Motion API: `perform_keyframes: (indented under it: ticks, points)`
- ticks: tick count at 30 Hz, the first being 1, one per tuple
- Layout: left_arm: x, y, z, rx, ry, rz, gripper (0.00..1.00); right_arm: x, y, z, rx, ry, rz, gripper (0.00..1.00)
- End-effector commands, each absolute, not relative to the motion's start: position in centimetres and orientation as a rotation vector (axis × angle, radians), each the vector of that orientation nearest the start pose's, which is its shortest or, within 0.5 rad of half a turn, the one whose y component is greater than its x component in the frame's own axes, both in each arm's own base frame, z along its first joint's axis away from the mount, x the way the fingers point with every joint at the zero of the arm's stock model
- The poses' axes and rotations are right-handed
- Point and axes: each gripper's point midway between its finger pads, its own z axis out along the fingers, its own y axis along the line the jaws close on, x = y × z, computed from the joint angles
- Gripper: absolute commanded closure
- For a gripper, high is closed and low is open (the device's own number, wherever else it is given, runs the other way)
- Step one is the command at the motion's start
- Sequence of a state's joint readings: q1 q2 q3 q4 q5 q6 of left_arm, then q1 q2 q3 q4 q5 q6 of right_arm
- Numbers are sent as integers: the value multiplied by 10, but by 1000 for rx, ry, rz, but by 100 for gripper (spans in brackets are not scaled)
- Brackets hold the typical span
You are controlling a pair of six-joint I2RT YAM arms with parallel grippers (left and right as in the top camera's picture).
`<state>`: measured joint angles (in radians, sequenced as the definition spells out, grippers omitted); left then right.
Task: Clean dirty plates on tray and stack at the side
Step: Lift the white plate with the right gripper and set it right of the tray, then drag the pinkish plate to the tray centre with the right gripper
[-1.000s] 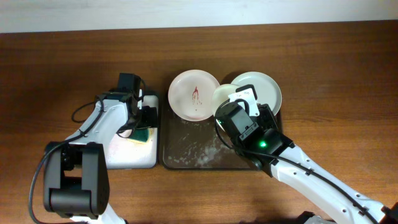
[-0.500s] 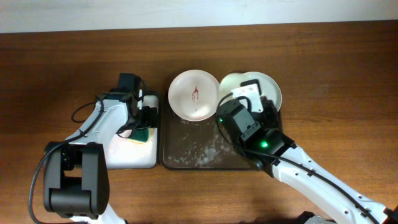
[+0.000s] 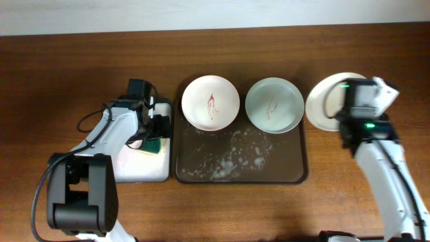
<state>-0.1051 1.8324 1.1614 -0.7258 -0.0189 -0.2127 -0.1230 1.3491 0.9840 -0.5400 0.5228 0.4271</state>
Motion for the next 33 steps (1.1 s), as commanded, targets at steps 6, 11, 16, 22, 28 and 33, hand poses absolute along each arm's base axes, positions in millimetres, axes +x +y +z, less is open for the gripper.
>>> perform_keyframes:
  ticks: [6,11,16,22,28,33]
  points:
    - [365,-34,34,-163,2924,-19,5,301,-204,97,1303,2294,-179,96]
    - [365,-34,34,-163,2923,-19,5,331,-171,82,1113,2393,131,55]
    - [365,-34,34,-163,2923,-18,5,391,-34,150,316,2495,555,52]
    - [365,-34,34,-163,2923,-18,5,401,100,204,-328,2513,478,51]
    - [365,-34,34,-162,2923,-23,5,451,170,165,-538,2514,420,51]
    - [365,-34,34,-162,2923,-23,5,477,198,73,-582,2586,379,54]
